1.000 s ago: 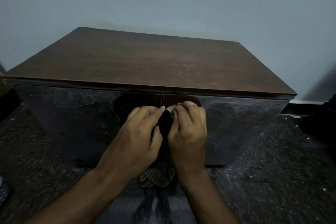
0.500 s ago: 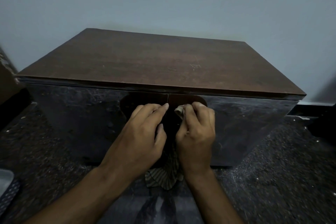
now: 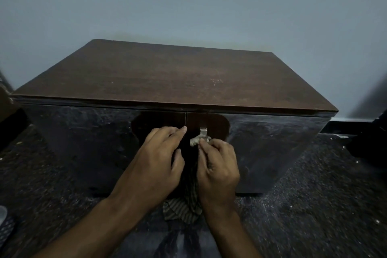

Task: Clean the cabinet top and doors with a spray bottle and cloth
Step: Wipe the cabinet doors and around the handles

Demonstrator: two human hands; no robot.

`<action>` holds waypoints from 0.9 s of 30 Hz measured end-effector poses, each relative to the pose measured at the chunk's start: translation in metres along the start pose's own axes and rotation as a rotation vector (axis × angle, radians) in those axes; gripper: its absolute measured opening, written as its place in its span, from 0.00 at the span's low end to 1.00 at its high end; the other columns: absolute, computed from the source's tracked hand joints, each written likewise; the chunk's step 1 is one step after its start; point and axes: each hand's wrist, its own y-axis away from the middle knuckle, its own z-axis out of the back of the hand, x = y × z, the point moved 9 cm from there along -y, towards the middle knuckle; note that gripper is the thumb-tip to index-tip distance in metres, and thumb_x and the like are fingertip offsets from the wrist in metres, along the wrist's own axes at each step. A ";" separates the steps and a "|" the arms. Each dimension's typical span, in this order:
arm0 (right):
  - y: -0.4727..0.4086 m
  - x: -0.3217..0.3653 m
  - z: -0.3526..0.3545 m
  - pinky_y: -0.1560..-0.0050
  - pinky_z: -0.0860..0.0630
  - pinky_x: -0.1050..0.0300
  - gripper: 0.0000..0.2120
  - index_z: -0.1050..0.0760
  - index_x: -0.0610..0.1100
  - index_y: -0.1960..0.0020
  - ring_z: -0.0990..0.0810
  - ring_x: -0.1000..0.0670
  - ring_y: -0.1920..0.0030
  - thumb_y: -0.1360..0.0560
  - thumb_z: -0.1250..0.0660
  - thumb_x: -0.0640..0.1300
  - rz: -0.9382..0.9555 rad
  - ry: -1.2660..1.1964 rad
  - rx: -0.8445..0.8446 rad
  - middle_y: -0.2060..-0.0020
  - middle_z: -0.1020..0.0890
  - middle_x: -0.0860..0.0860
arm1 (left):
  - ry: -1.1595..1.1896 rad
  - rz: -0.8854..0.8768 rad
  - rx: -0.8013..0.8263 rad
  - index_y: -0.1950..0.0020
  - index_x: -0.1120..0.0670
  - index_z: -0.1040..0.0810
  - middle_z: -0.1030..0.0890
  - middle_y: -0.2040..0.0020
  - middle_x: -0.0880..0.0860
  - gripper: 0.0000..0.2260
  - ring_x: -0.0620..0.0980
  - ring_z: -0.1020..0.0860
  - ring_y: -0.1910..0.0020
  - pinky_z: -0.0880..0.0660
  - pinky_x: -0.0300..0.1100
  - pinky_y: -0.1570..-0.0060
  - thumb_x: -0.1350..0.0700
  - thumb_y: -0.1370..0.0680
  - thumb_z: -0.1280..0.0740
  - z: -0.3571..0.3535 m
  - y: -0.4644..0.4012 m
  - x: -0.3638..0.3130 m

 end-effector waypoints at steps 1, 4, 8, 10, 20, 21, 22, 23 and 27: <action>-0.004 0.002 0.000 0.48 0.23 0.62 0.07 0.17 0.36 0.48 0.20 0.48 0.53 0.23 0.30 0.36 -0.009 0.008 -0.019 0.55 0.19 0.43 | -0.002 0.000 0.000 0.31 0.60 0.26 0.23 0.42 0.49 0.21 0.44 0.27 0.41 0.31 0.33 0.39 0.59 0.25 0.37 -0.001 0.000 0.000; -0.018 0.004 0.002 0.51 0.22 0.61 0.04 0.16 0.37 0.50 0.19 0.49 0.54 0.25 0.27 0.35 -0.078 -0.030 -0.070 0.56 0.18 0.46 | 0.001 -0.010 0.005 0.32 0.60 0.25 0.23 0.43 0.50 0.21 0.46 0.26 0.42 0.30 0.37 0.38 0.59 0.25 0.36 -0.004 -0.001 -0.004; -0.009 -0.036 0.003 0.56 0.23 0.68 0.06 0.15 0.47 0.57 0.17 0.60 0.59 0.29 0.23 0.37 -0.541 -0.250 -0.028 0.62 0.15 0.55 | 0.004 -0.022 0.014 0.31 0.60 0.26 0.23 0.43 0.50 0.21 0.45 0.27 0.42 0.32 0.34 0.38 0.61 0.24 0.35 -0.004 0.000 -0.006; 0.012 -0.055 -0.004 0.62 0.23 0.67 0.06 0.16 0.46 0.59 0.17 0.60 0.64 0.29 0.23 0.36 -0.770 -0.374 0.030 0.66 0.14 0.54 | 0.008 -0.005 0.014 0.31 0.60 0.26 0.23 0.43 0.50 0.21 0.45 0.27 0.42 0.32 0.33 0.39 0.62 0.24 0.34 -0.002 -0.001 -0.002; 0.000 -0.030 0.007 0.54 0.21 0.67 0.12 0.17 0.54 0.56 0.15 0.58 0.57 0.29 0.24 0.36 -0.572 -0.311 -0.086 0.61 0.15 0.57 | 0.025 0.004 0.032 0.31 0.60 0.26 0.23 0.43 0.50 0.20 0.45 0.26 0.41 0.33 0.32 0.36 0.62 0.24 0.35 -0.007 -0.001 0.000; -0.008 -0.027 0.008 0.54 0.23 0.68 0.10 0.17 0.52 0.56 0.16 0.59 0.56 0.29 0.24 0.37 -0.513 -0.279 -0.089 0.60 0.15 0.57 | 0.028 0.002 0.040 0.31 0.60 0.25 0.23 0.42 0.50 0.20 0.45 0.26 0.41 0.33 0.32 0.36 0.61 0.24 0.35 -0.008 0.000 0.000; -0.015 -0.027 0.006 0.54 0.24 0.70 0.08 0.16 0.50 0.56 0.17 0.60 0.57 0.29 0.23 0.37 -0.481 -0.243 -0.078 0.60 0.15 0.56 | 0.030 -0.009 0.052 0.31 0.59 0.25 0.23 0.42 0.50 0.21 0.45 0.26 0.40 0.34 0.31 0.36 0.60 0.24 0.36 -0.010 0.000 -0.001; -0.021 -0.028 0.004 0.54 0.25 0.71 0.06 0.16 0.48 0.57 0.17 0.60 0.57 0.30 0.23 0.37 -0.467 -0.212 -0.062 0.60 0.15 0.56 | 0.035 -0.024 0.070 0.31 0.59 0.25 0.23 0.41 0.50 0.21 0.45 0.27 0.40 0.34 0.31 0.36 0.60 0.24 0.36 -0.013 0.000 -0.002; -0.004 -0.028 0.002 0.56 0.25 0.71 0.05 0.17 0.44 0.57 0.18 0.59 0.56 0.29 0.23 0.36 -0.434 -0.213 -0.006 0.60 0.16 0.55 | 0.054 -0.038 0.123 0.33 0.57 0.24 0.25 0.38 0.49 0.19 0.44 0.28 0.37 0.34 0.32 0.35 0.60 0.24 0.34 -0.024 0.002 -0.003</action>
